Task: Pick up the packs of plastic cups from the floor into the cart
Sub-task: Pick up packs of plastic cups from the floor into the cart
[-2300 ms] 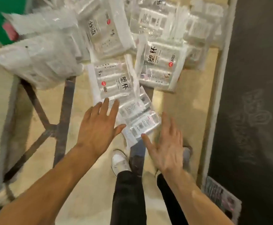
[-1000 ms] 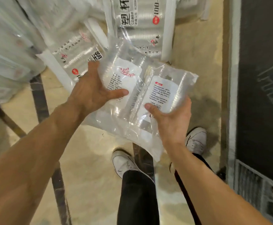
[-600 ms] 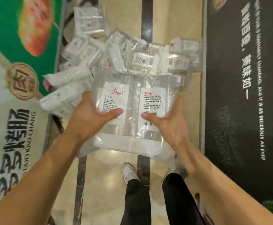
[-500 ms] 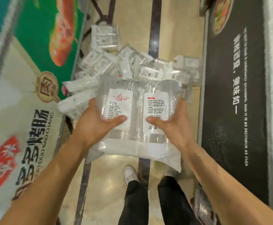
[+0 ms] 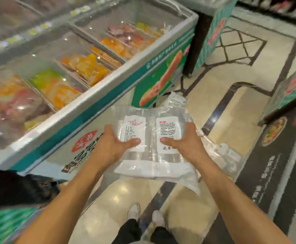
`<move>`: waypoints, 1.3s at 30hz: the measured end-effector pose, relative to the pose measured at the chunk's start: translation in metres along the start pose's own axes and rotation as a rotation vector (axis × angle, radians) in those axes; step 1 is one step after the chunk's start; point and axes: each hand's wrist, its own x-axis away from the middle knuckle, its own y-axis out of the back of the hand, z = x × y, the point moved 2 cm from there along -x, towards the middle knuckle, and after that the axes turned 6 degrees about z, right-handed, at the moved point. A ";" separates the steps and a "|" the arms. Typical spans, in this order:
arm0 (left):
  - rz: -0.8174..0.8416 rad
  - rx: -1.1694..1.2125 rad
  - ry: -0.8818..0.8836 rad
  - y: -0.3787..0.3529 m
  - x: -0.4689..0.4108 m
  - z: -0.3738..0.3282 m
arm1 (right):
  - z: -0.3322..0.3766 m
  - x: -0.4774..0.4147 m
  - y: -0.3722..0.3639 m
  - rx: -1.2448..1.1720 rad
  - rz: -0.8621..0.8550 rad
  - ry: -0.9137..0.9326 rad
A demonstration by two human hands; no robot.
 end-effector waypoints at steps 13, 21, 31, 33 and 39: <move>-0.664 0.296 0.365 0.190 0.239 0.164 | 0.197 0.069 -0.278 0.312 0.634 0.410; -0.979 0.472 0.532 0.278 0.406 0.312 | 0.259 0.187 -0.518 0.445 0.992 0.588; -1.211 0.655 0.826 0.305 0.571 0.455 | 0.255 0.350 -0.749 0.592 1.360 0.645; -1.250 0.704 0.842 0.305 0.590 0.478 | 0.251 0.376 -0.784 0.639 1.428 0.661; -1.368 0.823 1.011 0.307 0.630 0.546 | 0.237 0.436 -0.894 0.794 1.604 0.731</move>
